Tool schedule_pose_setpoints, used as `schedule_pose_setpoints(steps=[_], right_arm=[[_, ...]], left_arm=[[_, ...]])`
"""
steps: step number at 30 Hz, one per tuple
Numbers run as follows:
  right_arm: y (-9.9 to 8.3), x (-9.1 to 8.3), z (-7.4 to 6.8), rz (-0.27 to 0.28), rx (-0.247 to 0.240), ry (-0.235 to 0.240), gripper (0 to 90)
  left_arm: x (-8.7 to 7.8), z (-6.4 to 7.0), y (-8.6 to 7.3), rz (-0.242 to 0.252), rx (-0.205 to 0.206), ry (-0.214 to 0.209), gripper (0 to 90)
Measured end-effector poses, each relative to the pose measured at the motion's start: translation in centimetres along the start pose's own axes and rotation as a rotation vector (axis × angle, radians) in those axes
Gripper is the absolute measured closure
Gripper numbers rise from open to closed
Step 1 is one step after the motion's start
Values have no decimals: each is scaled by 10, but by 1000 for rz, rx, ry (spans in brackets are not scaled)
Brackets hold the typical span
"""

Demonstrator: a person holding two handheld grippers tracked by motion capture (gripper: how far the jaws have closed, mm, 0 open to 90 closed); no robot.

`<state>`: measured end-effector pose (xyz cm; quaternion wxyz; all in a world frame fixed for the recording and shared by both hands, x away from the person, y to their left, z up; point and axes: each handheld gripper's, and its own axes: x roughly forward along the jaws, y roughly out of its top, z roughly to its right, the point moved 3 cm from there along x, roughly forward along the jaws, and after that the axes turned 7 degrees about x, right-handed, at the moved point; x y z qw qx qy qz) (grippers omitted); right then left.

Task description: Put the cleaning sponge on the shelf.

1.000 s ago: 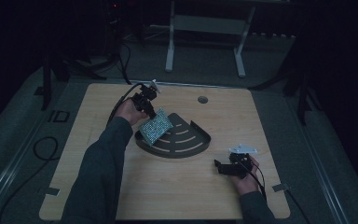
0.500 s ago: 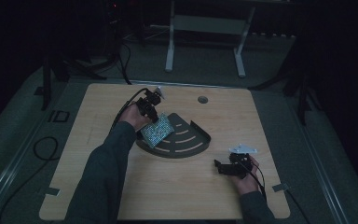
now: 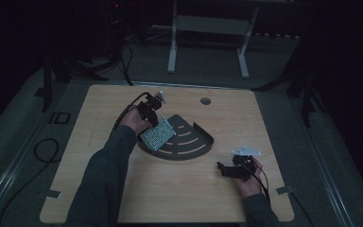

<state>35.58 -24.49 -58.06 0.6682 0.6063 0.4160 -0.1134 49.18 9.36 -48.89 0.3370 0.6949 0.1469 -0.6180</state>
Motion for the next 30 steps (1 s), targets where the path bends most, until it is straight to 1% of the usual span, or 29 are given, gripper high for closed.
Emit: schedule_pose_setpoints(steps=[2, 4, 10, 16, 27, 28, 30], right_arm=[[0, 0, 0, 0, 0, 0, 137], [0, 0, 0, 0, 0, 0, 137], [0, 0, 0, 0, 0, 0, 137], [0, 0, 0, 0, 0, 0, 137], [0, 0, 0, 0, 0, 0, 137], [0, 0, 0, 0, 0, 0, 137], [0, 0, 0, 0, 0, 0, 137]], left_arm=[[1, 0, 0, -2, -2, 3, 896], [2, -1, 0, -5, -5, -3, 894], [5, -3, 0, -20, -5, 5, 893], [9, -6, -1, -46, -5, 27, 893], [10, -9, -2, -38, -12, 17, 896], [9, -9, -2, -36, -12, 21, 892], [8, -8, -2, -30, -18, 20, 854]])
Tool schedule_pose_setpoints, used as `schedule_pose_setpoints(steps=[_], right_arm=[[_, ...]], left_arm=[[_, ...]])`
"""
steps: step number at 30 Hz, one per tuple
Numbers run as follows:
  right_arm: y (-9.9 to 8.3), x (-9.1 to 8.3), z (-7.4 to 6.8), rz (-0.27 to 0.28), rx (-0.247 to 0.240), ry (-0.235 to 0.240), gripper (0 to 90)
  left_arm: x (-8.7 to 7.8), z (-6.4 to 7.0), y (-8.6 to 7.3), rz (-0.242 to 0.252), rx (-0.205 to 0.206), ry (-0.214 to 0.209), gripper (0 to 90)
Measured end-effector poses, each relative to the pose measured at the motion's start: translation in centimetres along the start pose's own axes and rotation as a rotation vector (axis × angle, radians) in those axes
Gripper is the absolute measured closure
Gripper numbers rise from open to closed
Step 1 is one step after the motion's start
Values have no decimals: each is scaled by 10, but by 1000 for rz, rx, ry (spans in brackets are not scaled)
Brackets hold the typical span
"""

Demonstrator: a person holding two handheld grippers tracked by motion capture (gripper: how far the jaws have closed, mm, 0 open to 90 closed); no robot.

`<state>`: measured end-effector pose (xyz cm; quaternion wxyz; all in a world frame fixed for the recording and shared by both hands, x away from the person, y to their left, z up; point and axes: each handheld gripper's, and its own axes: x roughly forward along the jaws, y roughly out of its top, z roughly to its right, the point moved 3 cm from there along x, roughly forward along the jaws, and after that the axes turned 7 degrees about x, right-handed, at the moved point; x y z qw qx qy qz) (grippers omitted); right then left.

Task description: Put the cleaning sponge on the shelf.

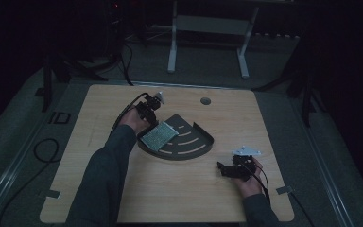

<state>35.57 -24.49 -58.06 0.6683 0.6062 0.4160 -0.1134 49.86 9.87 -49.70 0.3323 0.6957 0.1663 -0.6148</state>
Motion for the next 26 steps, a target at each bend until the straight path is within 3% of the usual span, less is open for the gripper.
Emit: schedule_pose_setpoints(steps=[11, 22, 26], right_arm=[[0, 0, 0, 0, 0, 0, 137], [0, 0, 0, 0, 0, 0, 137], [0, 0, 0, 0, 0, 0, 137]], left_arm=[[-11, -1, -2, 37, -21, -15, 668], [-30, -5, -8, 103, -34, -39, 589], [-36, -8, -12, 118, -39, -29, 575]])
